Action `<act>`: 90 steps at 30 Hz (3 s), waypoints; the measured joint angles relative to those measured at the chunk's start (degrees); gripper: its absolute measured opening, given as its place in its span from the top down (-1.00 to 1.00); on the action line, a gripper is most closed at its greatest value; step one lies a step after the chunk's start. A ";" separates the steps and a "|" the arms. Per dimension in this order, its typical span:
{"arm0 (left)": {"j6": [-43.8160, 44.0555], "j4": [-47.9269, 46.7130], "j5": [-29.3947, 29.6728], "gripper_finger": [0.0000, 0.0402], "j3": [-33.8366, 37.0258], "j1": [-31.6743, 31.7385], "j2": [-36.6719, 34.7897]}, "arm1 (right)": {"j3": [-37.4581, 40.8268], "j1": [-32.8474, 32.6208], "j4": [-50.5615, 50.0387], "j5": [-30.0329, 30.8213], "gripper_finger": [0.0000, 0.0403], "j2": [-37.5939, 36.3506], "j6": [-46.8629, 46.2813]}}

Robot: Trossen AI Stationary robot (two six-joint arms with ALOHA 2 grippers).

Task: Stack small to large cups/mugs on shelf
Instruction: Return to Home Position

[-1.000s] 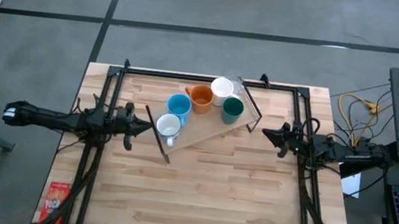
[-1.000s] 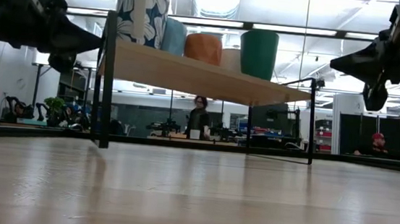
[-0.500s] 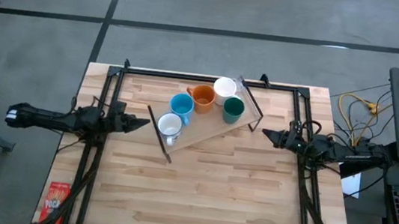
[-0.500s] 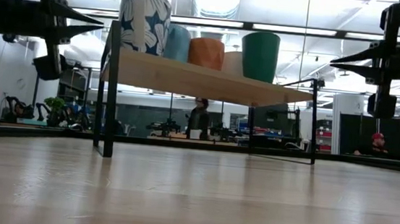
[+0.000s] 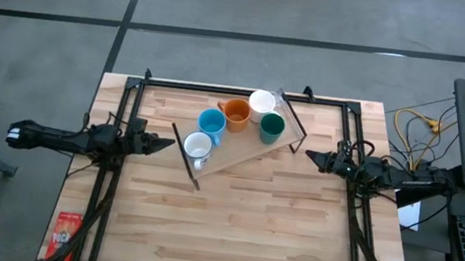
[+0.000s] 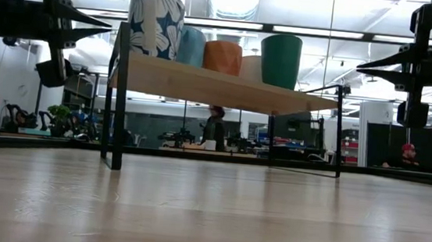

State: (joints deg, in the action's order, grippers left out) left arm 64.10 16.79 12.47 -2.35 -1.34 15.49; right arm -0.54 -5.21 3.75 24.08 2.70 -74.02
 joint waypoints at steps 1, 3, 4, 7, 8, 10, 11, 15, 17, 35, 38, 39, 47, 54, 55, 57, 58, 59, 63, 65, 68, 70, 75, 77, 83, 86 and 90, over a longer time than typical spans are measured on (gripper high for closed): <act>0.00 -0.09 0.02 0.98 0.02 0.00 0.00 | 0.00 0.00 0.00 0.00 0.96 0.00 0.02; 0.00 -0.12 0.00 0.98 0.02 0.00 0.00 | 0.00 0.00 -0.02 0.00 0.96 0.00 0.04; 0.00 -0.12 0.00 0.98 0.02 0.00 0.00 | 0.00 0.00 -0.04 -0.01 0.96 0.00 0.07; 0.00 -0.12 0.00 0.98 0.02 0.00 0.01 | 0.00 0.00 -0.09 0.00 0.96 0.00 0.07; 0.00 -0.12 0.00 0.98 0.02 0.00 0.02 | 0.00 0.00 -0.09 0.00 0.96 0.00 0.07; 0.00 -0.12 0.00 0.98 0.04 0.00 0.02 | 0.00 0.00 -0.09 0.00 0.96 0.00 0.07; 0.00 -0.12 0.00 0.98 0.04 0.00 0.02 | 0.00 -0.01 -0.09 -0.01 0.96 0.00 0.07; 0.00 -0.12 0.00 0.98 0.04 0.00 0.04 | 0.00 0.00 -0.09 -0.01 0.96 0.00 0.07; 0.00 -0.14 0.00 0.98 0.07 0.00 0.10 | 0.00 0.00 -0.09 -0.02 0.96 0.00 0.07; 0.26 5.89 -0.02 0.98 0.13 0.00 -0.01 | 0.00 0.00 -0.09 0.00 0.96 0.00 0.07; 0.22 7.19 -0.02 0.98 0.13 -0.02 -0.05 | 0.00 -0.02 -0.09 0.00 0.96 0.02 0.07; 0.24 7.29 -0.02 0.98 0.13 -0.01 -0.17 | 0.00 -0.01 -0.06 0.00 0.96 0.02 0.07; 0.20 8.13 0.00 0.98 0.13 0.00 -0.26 | 0.00 0.00 0.16 0.00 0.96 0.02 -2.25; 0.04 8.07 -0.02 0.98 0.13 0.00 -0.15 | 0.00 -0.01 0.15 0.00 0.96 0.02 -10.89; 0.04 8.07 -0.02 0.98 0.13 -0.02 -0.15 | 0.00 0.00 0.14 0.02 0.96 0.02 -11.87; 0.04 8.10 -0.02 0.98 0.13 0.00 -0.15 | 0.00 -0.01 0.13 0.02 0.96 0.02 -14.26; 0.04 8.11 -0.02 0.98 0.13 0.00 -0.17 | 0.00 0.00 0.13 0.02 0.96 0.02 -15.48; 0.04 8.17 0.00 0.98 0.13 -0.01 -0.22 | 0.00 -0.01 0.13 0.02 0.96 0.02 -16.69; 0.09 8.32 0.00 0.98 0.13 0.00 -0.29 | 0.00 0.00 0.13 0.02 0.96 0.02 -20.52; 0.11 8.66 0.00 0.98 0.13 0.00 -0.44 | 0.00 0.00 0.13 0.02 0.96 0.02 -23.22; 0.12 10.00 0.07 0.98 0.11 -0.02 -0.42 | 0.00 0.00 0.13 0.02 0.96 0.02 -27.48; 0.13 12.19 0.19 0.98 0.11 -0.02 -0.42 | 0.00 0.00 0.11 0.02 0.96 0.02 -28.94; 0.17 20.61 0.55 0.98 0.11 -0.01 -0.42 | 0.00 0.00 0.09 0.02 0.96 0.02 -29.06; 0.17 24.44 0.55 0.98 0.11 -0.02 -0.47 | 0.00 0.00 0.01 0.02 0.96 0.02 -29.05; 0.04 32.52 0.69 0.98 0.09 -0.02 -0.89 | 0.00 0.00 -0.09 0.02 0.96 0.02 -29.02; 0.04 32.72 1.53 0.98 0.04 -0.02 -0.95 | 0.00 0.00 -0.09 0.02 0.96 0.02 -29.00; 0.11 34.36 6.40 0.98 0.04 0.00 -0.96 | 0.00 0.00 -0.09 0.04 0.96 0.02 -28.98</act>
State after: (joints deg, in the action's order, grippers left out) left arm 64.21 51.14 18.87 -2.31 -1.35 14.52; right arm -0.54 -5.21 3.65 24.11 2.72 -103.00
